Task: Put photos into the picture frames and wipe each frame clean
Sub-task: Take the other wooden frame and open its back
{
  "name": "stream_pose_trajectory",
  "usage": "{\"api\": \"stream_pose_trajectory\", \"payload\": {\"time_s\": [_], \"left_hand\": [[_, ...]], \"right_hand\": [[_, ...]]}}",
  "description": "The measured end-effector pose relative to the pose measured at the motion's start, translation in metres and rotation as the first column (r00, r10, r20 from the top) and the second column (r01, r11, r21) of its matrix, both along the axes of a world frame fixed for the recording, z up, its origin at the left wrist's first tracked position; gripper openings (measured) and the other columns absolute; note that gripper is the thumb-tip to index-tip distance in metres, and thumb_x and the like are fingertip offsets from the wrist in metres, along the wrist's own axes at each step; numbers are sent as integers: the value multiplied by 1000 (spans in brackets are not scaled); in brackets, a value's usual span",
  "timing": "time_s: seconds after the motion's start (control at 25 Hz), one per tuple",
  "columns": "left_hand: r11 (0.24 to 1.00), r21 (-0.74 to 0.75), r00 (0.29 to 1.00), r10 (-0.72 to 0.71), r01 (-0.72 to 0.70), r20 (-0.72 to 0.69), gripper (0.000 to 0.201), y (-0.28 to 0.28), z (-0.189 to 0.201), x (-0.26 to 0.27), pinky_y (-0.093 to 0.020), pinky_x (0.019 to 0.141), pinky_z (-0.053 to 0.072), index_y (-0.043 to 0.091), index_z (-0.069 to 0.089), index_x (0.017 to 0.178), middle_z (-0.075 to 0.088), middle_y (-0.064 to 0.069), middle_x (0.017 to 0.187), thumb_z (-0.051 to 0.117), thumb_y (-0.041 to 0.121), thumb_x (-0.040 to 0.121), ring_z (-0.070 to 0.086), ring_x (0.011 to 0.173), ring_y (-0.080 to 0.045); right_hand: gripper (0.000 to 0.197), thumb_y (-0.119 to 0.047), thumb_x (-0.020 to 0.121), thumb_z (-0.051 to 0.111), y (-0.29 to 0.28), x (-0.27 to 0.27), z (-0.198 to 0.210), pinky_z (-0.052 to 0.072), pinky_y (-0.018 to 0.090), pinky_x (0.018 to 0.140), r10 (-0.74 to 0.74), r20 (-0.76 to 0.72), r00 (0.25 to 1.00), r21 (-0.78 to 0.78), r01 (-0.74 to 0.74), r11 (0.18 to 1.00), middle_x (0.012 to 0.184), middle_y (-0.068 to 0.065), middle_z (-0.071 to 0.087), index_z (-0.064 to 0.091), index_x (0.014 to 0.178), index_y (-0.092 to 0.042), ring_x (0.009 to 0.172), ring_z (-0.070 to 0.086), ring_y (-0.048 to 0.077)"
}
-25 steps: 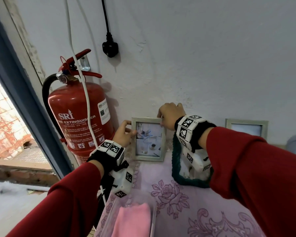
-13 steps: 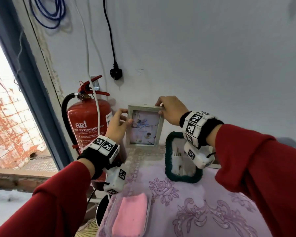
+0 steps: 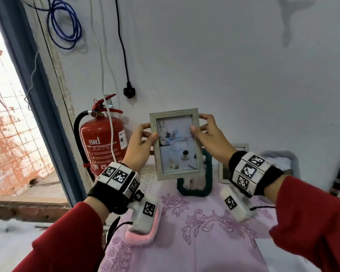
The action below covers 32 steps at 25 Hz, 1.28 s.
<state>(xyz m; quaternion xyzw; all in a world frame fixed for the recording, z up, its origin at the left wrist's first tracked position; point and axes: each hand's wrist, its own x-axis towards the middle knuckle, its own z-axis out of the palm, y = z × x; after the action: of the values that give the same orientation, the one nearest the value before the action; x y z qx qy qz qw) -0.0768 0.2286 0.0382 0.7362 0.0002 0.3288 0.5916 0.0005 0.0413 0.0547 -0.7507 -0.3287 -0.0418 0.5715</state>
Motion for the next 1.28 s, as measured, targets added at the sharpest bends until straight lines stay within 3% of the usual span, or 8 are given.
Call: {"api": "stream_pose_trajectory", "payload": {"time_s": [0.12, 0.28, 0.76, 0.88, 0.96, 1.08, 1.16, 1.28], "left_hand": [[997, -59, 997, -53, 49, -53, 30, -25, -13, -13, -36, 74, 55, 10, 49, 124, 52, -6, 87, 50, 14, 94, 61, 78, -14], [983, -131, 984, -142, 128, -108, 29, -55, -41, -27, -21, 54, 53, 11, 51, 123, 52, -5, 85, 50, 14, 94, 63, 66, -4], [964, -227, 940, -203, 142, -275, 33, -105, -118, -38, -16, 55, 52, 10, 53, 125, 56, -6, 89, 53, 17, 93, 61, 79, -14], [1000, 29, 964, 11, -3, -266, 42, -117, -137, -44, -19, 79, 49, 11, 48, 130, 53, -3, 109, 58, 17, 90, 55, 96, -13], [957, 265, 979, 159, -121, -126, 47, -130, -148, -51, -22, 94, 39, 15, 46, 132, 46, 1, 116, 62, 18, 88, 46, 107, -10], [917, 399, 995, 19, 20, -94, 42, -159, -157, -57, -25, 96, 41, 28, 44, 131, 47, 10, 116, 56, 29, 91, 46, 109, -4], [927, 333, 974, -112, 173, -195, 45, -178, -163, -58, -29, 97, 45, 35, 40, 134, 49, 14, 119, 53, 38, 91, 46, 113, 1], [944, 262, 969, -150, 199, -197, 53, -191, -168, -57, -28, 95, 47, 37, 35, 137, 48, 17, 119, 57, 40, 89, 45, 115, 2]], "right_hand": [[28, -38, 97, 40, -26, -20, -30, 54, 24, 83, 135, -154, 979, 160, -110, 981, 110, -1, 64, 40, 125, -32, 95, 64, 9], [29, -47, 95, 37, -61, -35, -74, 39, 41, 107, 180, -267, 947, 315, -91, 945, 129, -7, 58, 51, 119, -39, 123, 52, 12], [25, -32, 97, 42, -99, -63, -153, 55, 30, 79, 151, -471, 869, 487, 113, 866, 105, 4, 67, 56, 108, -14, 96, 66, 15], [23, -31, 96, 44, -103, -68, -168, 55, 32, 79, 104, -502, 859, 461, 164, 872, 107, 5, 68, 56, 110, -16, 97, 67, 18], [23, -31, 97, 45, -106, -71, -178, 55, 35, 80, 97, -530, 843, 449, 182, 875, 108, 6, 68, 54, 112, -17, 97, 67, 19], [18, -28, 98, 44, -110, -75, -186, 56, 31, 73, 142, -574, 806, 487, 196, 851, 103, 4, 69, 54, 109, -19, 91, 68, 16], [19, -27, 98, 43, -114, -77, -187, 55, 29, 69, 182, -585, 790, 499, 174, 849, 104, 4, 70, 54, 112, -19, 89, 68, 15], [25, -27, 99, 39, -118, -81, -185, 56, 29, 68, 225, -585, 779, 520, 147, 842, 107, 6, 69, 54, 118, -19, 88, 68, 14]]}}
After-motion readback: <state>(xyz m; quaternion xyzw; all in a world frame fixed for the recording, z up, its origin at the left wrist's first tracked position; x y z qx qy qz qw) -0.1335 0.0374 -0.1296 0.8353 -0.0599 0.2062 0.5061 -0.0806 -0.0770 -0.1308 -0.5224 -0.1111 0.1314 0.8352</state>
